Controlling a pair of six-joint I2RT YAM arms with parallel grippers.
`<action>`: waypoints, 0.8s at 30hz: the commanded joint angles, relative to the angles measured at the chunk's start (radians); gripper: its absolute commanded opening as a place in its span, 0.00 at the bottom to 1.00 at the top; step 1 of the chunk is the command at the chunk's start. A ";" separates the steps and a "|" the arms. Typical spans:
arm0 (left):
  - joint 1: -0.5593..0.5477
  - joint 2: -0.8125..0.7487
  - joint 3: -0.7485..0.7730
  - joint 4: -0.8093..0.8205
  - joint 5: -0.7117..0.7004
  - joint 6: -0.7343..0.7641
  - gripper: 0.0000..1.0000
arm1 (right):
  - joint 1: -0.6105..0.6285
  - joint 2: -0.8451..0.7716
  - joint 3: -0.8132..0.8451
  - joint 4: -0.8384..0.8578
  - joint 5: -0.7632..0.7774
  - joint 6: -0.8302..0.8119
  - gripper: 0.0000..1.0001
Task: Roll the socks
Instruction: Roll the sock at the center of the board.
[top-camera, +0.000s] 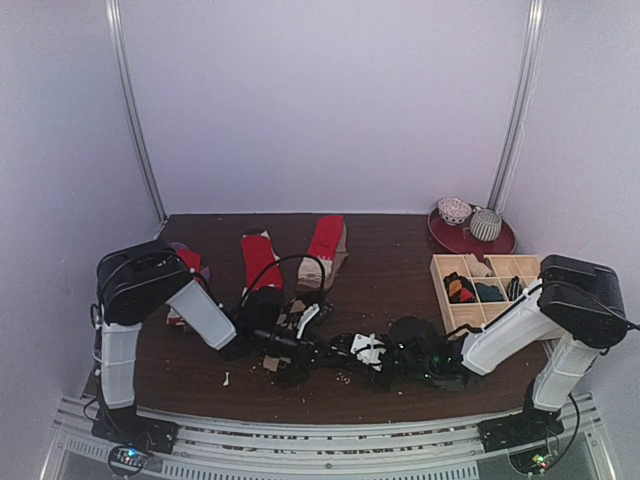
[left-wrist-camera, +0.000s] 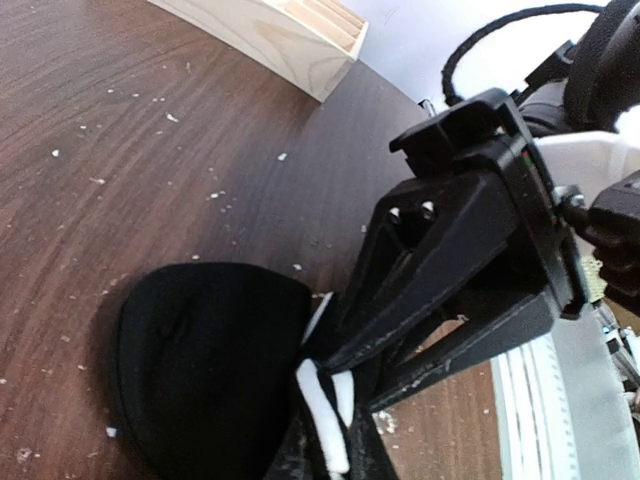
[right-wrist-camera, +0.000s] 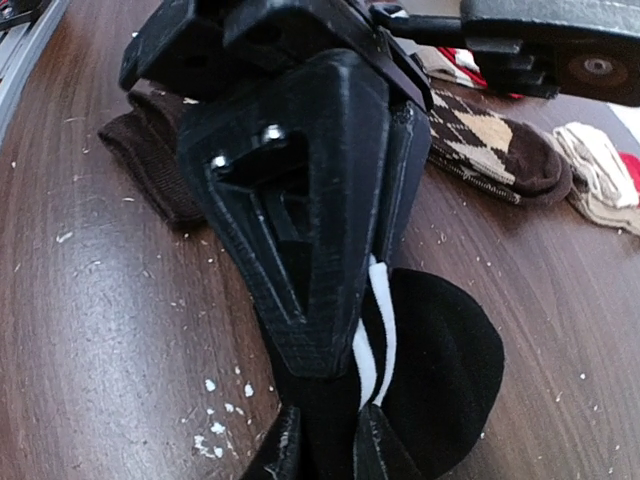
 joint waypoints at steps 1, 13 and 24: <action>-0.006 0.088 -0.073 -0.408 -0.072 0.031 0.34 | -0.012 0.037 0.063 -0.187 -0.038 0.083 0.17; -0.010 -0.333 -0.138 -0.548 -0.411 0.290 0.77 | -0.097 0.039 0.209 -0.617 -0.302 0.259 0.15; -0.184 -0.795 -0.230 -0.496 -1.020 0.600 0.98 | -0.139 0.095 0.313 -0.832 -0.396 0.358 0.16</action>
